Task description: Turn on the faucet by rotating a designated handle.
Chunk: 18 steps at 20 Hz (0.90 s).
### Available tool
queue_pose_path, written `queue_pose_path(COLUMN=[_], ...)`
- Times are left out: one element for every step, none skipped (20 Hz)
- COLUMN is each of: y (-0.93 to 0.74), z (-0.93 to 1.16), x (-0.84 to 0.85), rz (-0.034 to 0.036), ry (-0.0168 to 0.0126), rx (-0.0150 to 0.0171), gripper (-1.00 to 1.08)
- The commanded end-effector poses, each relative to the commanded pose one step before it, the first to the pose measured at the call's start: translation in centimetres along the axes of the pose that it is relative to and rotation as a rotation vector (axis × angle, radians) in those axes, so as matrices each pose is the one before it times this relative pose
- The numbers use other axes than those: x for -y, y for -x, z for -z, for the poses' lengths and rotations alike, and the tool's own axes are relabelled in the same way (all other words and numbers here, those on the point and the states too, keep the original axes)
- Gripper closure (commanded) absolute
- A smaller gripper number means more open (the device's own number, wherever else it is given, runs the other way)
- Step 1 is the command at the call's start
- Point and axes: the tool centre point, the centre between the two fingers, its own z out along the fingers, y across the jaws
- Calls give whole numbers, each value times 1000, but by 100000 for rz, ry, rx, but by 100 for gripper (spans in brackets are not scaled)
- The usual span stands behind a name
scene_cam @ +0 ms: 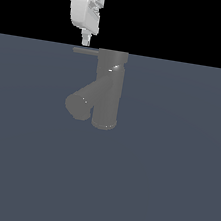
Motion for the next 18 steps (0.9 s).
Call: queue_pose_path(y=[311,124,119,112,104,94,84,73,60,49,32,20,15,0,0,0,2,-12], z=[-814,-279,-255,-230,-206,-182,-157,-133,-109,-85,-60,-36,-13,0,0,0,-7,-1], x=[752,223,199,176,154,134,114,95,76,58,42,25,6,0,0,0,-22,-214], rz=[-4511,-1410,-1279,-1150,-1023,-899,-777,-654,-534,-411,-299,-178,-45,0,0,0,105,0], ry=[-942,-299,-284,-266,-246,-223,-198,-170,-142,-111,-81,-49,-12,0,0,0,56,0], rx=[-1469,-483,-442,-400,-358,-316,-274,-231,-189,-146,-106,-63,-16,0,0,0,7,0], gripper=[108,108,108,108,108,108,108,108,108,108,108,108,108,108,108,108,108,108])
